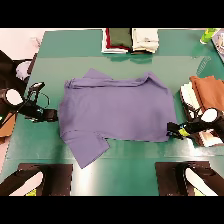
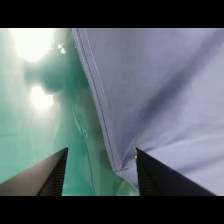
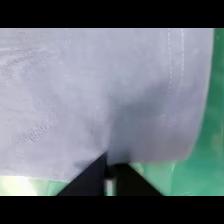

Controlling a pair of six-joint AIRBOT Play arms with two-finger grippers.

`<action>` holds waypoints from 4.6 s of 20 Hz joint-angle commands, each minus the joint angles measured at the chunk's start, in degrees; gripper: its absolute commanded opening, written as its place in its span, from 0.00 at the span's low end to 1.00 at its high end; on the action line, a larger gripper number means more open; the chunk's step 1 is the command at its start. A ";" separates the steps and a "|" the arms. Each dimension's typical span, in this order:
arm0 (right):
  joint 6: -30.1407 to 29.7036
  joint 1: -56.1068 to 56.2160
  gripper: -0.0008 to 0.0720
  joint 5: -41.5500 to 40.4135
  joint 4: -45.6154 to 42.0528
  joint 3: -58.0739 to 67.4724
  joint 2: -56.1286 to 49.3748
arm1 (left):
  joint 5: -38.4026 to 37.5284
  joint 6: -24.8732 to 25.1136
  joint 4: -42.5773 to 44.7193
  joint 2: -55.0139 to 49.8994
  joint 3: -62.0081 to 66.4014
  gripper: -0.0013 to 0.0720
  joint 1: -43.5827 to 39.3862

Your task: Fold the shirts.

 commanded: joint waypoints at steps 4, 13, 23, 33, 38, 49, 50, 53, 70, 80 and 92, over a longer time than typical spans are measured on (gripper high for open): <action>0.35 2.93 0.04 -1.25 -1.29 0.04 0.04 | 1.70 3.06 -6.14 0.02 -5.84 0.71 0.02; 0.35 2.93 0.04 -1.84 -1.25 0.04 0.07 | 5.38 3.10 -12.33 -0.02 -14.84 0.70 0.02; -0.63 2.93 0.04 -1.42 -1.16 8.13 1.68 | 4.44 5.62 -12.72 1.75 -8.57 0.05 0.02; -4.98 2.86 0.04 -1.46 -3.43 57.22 14.12 | 3.72 5.57 -11.69 17.11 52.98 0.05 0.04; -5.14 2.89 0.04 0.31 -9.62 75.71 13.51 | 5.66 5.38 -11.52 17.11 73.37 0.05 0.04; -5.38 2.89 0.04 18.10 -10.45 78.36 -6.54 | -6.14 2.62 -5.92 0.17 56.26 0.05 0.02; -5.42 2.89 0.03 17.84 -10.47 74.18 -8.90 | -6.14 2.71 -5.90 -2.78 52.92 0.05 0.02; -6.43 2.89 0.03 13.53 -10.12 61.79 -16.55 | -4.11 3.06 -5.90 -13.07 44.13 0.05 0.02; -9.75 3.19 0.04 11.30 -10.23 64.92 -38.62 | -5.81 7.15 -6.32 -32.94 43.25 0.05 0.26; -8.70 3.17 0.04 -1.20 -6.56 37.00 -28.70 | -2.08 6.91 -8.37 -32.94 30.40 0.06 0.26; -8.72 2.64 0.49 2.01 0.07 41.59 -17.29 | -6.21 -3.85 0.55 -9.14 12.15 0.67 -2.10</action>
